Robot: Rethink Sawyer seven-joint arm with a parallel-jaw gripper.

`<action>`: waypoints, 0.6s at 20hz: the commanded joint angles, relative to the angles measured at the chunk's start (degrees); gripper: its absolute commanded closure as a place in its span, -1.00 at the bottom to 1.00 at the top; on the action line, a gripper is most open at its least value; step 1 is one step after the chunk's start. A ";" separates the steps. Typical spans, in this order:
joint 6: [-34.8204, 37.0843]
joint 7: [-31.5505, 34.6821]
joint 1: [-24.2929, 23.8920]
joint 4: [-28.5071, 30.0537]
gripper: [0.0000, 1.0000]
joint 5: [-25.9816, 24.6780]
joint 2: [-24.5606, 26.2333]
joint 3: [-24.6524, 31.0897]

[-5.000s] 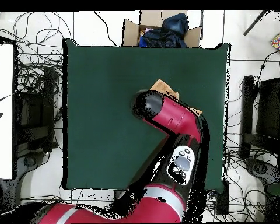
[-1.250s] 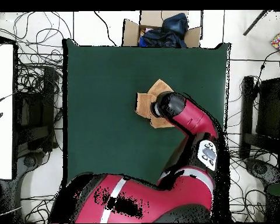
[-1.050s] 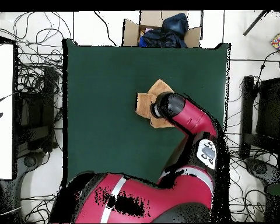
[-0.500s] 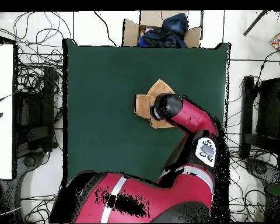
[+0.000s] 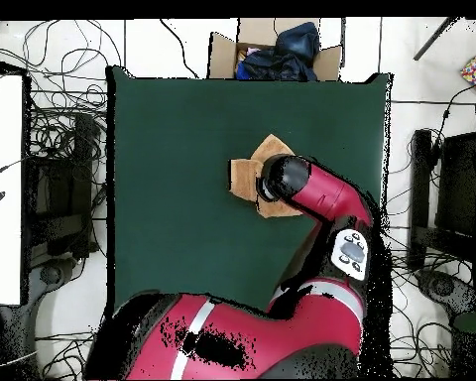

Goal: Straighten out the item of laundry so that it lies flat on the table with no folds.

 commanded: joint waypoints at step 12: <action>9.49 6.48 7.95 5.83 1.00 -4.09 -13.51 -2.92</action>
